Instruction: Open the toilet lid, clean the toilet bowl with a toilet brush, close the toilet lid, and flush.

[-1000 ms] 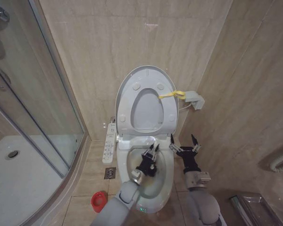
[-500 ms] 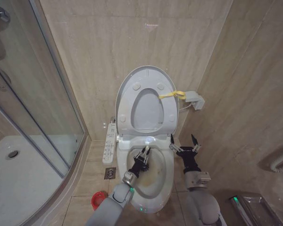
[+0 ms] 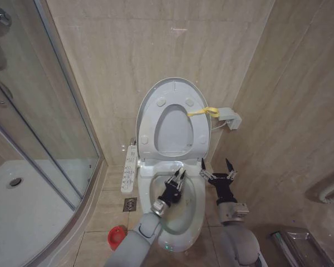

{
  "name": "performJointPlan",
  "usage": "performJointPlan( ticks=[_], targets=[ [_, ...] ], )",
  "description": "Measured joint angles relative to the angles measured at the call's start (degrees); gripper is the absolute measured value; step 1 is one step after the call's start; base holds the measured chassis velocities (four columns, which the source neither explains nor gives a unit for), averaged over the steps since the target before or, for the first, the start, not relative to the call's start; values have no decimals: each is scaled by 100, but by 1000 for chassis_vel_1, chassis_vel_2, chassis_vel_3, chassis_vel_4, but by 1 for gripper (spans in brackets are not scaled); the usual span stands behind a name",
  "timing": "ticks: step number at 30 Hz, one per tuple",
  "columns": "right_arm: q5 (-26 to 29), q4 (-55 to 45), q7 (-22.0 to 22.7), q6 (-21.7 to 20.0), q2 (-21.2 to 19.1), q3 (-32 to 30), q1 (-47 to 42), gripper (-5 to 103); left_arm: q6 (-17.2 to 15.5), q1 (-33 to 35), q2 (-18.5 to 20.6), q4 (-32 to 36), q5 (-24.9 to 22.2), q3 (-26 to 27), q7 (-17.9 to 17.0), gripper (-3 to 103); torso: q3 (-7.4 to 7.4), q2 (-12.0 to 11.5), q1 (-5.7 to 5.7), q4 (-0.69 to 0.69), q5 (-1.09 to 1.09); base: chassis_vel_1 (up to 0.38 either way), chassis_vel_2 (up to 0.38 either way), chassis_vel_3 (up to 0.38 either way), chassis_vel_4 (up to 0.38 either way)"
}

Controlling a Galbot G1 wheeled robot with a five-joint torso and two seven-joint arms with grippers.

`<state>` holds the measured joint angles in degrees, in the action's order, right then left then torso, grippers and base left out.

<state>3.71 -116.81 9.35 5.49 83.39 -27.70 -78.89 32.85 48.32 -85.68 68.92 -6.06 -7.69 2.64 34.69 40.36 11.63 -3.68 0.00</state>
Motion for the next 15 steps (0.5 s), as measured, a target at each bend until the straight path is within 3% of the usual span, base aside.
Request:
performJointPlan(
  ticks=[6,15],
  targets=[
    [0,0,0,0,0,0,0,100,-2,29,-129,97,1,-135,-5,21,0,0,0,2,0,0,0,0,0],
    [0,0,0,0,0,0,0,100,-36,-42,-266,-433,-233,-173,33,21,-1,0,0,2,0,0,0,0,0]
  ],
)
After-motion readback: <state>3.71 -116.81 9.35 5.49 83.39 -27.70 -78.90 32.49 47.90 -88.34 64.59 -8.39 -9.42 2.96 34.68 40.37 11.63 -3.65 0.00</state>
